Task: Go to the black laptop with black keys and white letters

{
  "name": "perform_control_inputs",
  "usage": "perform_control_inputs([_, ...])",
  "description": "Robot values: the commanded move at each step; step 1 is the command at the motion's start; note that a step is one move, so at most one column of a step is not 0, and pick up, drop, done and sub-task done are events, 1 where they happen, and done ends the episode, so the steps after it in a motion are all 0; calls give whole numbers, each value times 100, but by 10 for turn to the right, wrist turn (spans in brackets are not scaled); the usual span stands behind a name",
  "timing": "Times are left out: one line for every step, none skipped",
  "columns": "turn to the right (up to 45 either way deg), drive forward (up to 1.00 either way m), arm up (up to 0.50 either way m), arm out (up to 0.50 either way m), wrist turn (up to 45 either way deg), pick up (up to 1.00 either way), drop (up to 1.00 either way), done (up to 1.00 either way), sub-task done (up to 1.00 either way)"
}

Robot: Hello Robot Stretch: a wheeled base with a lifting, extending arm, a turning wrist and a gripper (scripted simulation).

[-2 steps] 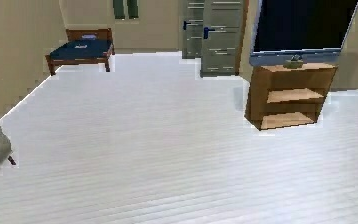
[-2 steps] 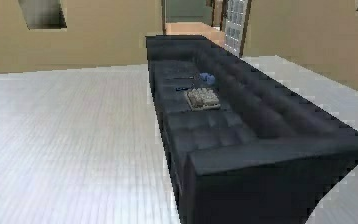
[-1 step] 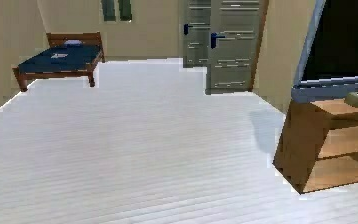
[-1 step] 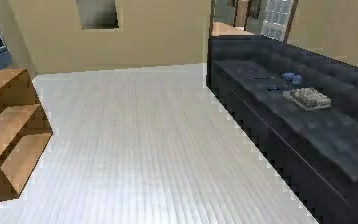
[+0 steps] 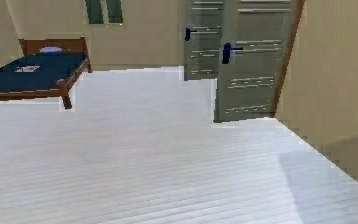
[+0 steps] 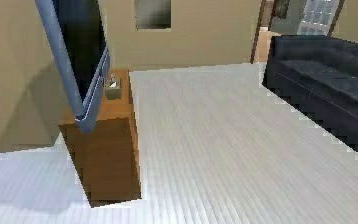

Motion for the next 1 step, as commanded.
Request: perform_control_inputs([0, 100, 0, 0, 0, 0, 0, 0, 0])
